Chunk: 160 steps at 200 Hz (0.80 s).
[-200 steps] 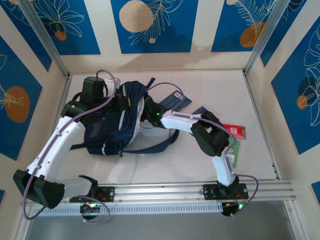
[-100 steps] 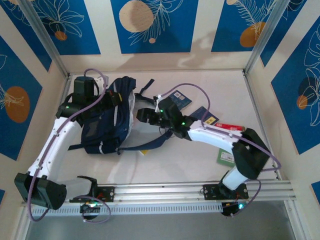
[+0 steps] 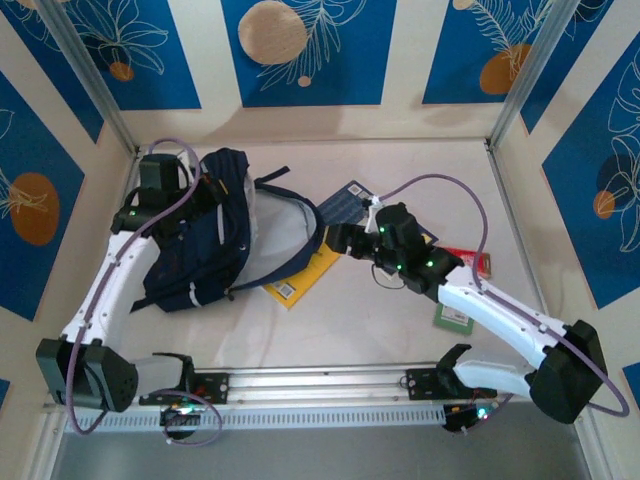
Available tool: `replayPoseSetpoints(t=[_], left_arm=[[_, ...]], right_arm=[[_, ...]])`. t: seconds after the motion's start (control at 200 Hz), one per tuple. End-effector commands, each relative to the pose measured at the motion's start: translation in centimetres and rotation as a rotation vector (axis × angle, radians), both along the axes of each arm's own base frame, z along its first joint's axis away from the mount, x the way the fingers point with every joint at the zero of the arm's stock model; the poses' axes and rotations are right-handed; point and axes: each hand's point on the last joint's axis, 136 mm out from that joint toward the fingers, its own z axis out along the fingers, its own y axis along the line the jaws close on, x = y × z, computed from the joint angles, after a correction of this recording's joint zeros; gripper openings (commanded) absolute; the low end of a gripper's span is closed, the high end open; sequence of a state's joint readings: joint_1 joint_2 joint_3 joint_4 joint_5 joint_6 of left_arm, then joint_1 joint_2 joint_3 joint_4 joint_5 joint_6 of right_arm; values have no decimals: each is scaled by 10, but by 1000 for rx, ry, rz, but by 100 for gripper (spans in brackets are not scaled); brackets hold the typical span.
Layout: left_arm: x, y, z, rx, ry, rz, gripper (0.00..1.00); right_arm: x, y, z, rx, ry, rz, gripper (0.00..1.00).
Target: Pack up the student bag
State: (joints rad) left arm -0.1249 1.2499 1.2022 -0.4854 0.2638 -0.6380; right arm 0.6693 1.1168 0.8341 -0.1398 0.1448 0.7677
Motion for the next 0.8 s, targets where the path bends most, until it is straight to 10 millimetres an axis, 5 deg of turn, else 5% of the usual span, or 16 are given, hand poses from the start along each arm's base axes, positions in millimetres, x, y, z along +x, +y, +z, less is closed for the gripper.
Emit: replayPoseSetpoints(t=[0.0,0.105,0.285,0.51,0.67,0.795], left_arm=[[13,8,-4,16,-30,27,0],[11,-4,-36,17,31,-17,4],[-2,-40,-67,-13,83,-134,39],[-26,-80,-59,93,18,-296,56],[-38,-95,-46,41,-20,-348,57],[-44,-100,-38,6,-33,-369,58]], right_arm=[[-7,-29,-36,-102,118,-47,68],[-4,-61,-55,-173,189,-162,68],[6,-117,-78,-168,332,-328,71],[10,-213,-108,-310,529,-684,72],[3,-285,-132,-495,642,-922,89],[-4,-310,-151,-485,745,-1019,90]])
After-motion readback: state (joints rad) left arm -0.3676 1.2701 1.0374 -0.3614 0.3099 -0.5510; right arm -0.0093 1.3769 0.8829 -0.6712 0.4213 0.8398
